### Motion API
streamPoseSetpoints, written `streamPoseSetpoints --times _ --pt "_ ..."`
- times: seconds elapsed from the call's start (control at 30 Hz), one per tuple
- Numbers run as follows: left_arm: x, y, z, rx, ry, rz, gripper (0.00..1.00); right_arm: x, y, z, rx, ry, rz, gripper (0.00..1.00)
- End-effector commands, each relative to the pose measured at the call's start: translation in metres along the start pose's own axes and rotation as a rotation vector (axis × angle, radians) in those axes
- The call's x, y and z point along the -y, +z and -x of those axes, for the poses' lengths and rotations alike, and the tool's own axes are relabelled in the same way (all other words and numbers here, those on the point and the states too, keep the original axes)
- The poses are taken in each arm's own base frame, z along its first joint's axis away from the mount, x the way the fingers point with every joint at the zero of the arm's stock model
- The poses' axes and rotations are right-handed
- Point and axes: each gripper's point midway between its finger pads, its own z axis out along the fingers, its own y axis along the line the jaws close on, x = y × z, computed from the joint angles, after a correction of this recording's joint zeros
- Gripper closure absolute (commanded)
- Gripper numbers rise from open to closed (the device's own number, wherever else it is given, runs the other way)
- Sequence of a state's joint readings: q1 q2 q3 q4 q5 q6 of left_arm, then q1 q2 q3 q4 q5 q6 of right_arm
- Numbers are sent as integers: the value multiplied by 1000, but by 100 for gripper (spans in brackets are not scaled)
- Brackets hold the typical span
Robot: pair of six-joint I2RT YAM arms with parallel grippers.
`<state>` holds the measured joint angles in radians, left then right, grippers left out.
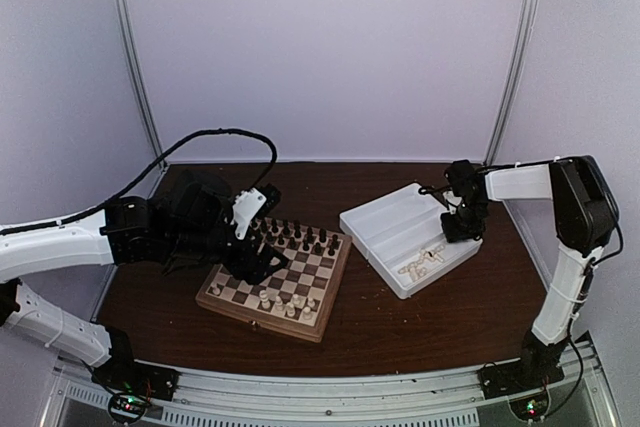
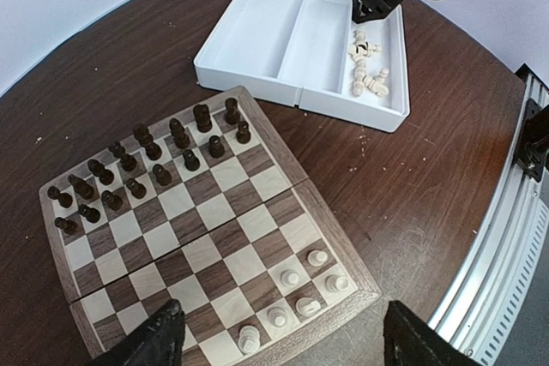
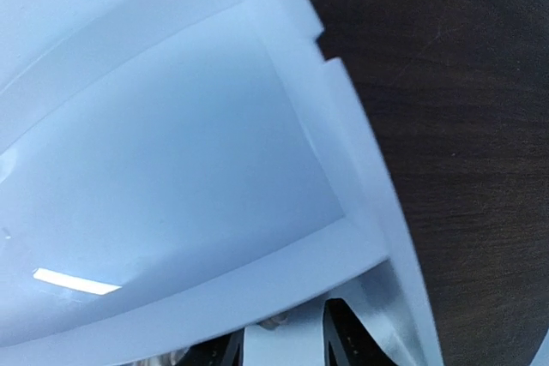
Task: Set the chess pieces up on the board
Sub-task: Pick up the chess piece from the storage box.
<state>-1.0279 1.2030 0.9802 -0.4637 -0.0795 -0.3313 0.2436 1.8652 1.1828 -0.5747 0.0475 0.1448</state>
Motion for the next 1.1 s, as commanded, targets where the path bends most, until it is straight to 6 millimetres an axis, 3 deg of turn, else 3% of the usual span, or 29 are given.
streamPoseSetpoints --times 0.0,0.1,0.2,0.4,0.63,1.07 --pt "9 -2 21 63 -6 -38 21 -35 -26 3 56 -34 227 66" --pt "10 -1 21 59 -9 -43 21 -40 -43 3 87 -41 270 68" --pt "11 0 20 57 -12 -47 21 -25 -51 4 107 -17 203 68" --pt "12 0 20 57 -13 -54 21 -1 -41 2 57 8 61 64" --pt "10 -4 19 63 -16 -48 21 1 -31 2 57 131 73 65" --pt "9 -4 17 53 -17 -43 21 -6 -15 12 99 412 246 71"
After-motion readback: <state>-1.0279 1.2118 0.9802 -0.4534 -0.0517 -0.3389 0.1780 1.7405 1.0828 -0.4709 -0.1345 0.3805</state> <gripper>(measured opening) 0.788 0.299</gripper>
